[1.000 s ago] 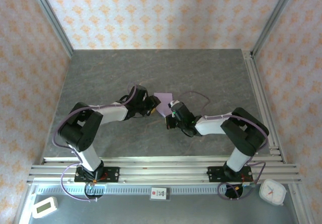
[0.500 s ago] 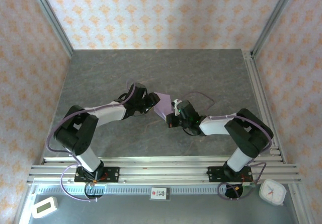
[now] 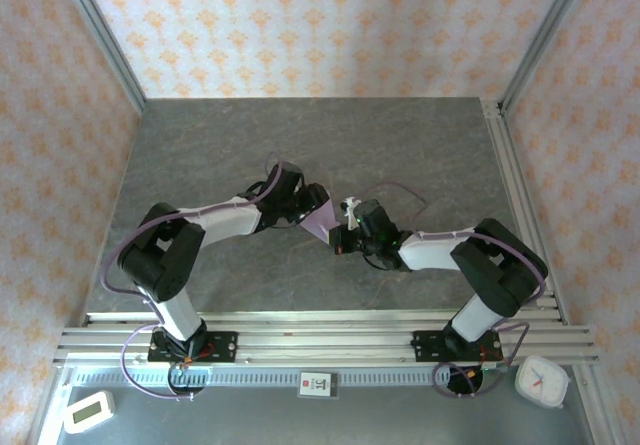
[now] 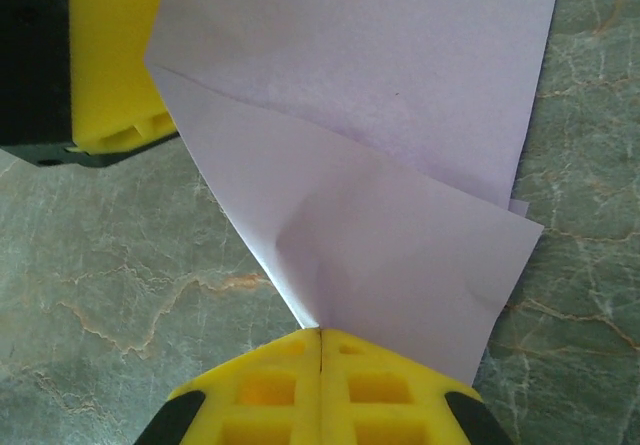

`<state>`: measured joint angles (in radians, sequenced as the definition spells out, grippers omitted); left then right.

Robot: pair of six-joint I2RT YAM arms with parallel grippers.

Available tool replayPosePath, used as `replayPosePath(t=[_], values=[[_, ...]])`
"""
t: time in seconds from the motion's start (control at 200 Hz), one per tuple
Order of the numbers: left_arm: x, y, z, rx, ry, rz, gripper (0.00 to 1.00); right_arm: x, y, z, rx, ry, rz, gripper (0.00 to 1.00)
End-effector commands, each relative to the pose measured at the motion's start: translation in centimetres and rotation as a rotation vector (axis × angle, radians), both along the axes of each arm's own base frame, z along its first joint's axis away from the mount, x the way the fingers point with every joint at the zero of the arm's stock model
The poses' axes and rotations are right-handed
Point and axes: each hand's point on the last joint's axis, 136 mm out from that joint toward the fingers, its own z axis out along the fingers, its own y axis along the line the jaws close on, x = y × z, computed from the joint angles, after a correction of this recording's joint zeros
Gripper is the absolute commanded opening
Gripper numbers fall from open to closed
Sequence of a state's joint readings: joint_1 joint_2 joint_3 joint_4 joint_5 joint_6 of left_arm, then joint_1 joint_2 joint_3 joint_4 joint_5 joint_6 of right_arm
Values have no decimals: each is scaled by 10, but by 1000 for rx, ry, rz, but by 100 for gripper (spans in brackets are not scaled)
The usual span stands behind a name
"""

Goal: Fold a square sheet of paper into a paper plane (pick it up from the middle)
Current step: Fourth fold the wing at the center of the table.

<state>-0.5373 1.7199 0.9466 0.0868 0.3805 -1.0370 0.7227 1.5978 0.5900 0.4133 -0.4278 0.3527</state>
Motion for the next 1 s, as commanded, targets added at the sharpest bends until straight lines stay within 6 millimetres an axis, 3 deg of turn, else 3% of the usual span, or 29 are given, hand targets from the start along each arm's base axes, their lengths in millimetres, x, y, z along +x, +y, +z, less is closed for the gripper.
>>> replayPosePath(t=[0.0, 0.1, 0.21, 0.52, 0.571, 0.676, 0.741, 0.996], values=[[-5, 1, -13, 56, 22, -12, 56, 2, 0, 7, 31, -15, -7, 0], [-7, 0, -16, 65, 27, -18, 54, 2, -1, 6, 32, -15, -7, 0], [-8, -1, -18, 67, 30, -23, 45, 3, -1, 5, 29, -14, -8, 0], [-11, -1, -22, 68, 38, -34, 0, 5, 1, 9, 40, -16, -10, 0], [-12, -1, -23, 65, 41, -35, 0, 5, 0, 11, 42, -16, -14, 5], [-14, -1, -22, 49, 48, -25, 0, 8, -5, 21, 45, -35, -41, 29], [-17, 0, -21, 29, 61, -10, 0, 9, -12, 27, 39, -53, -72, 38], [-29, 6, -19, -45, 115, 87, 0, 2, -26, 26, 2, -74, -128, 45]])
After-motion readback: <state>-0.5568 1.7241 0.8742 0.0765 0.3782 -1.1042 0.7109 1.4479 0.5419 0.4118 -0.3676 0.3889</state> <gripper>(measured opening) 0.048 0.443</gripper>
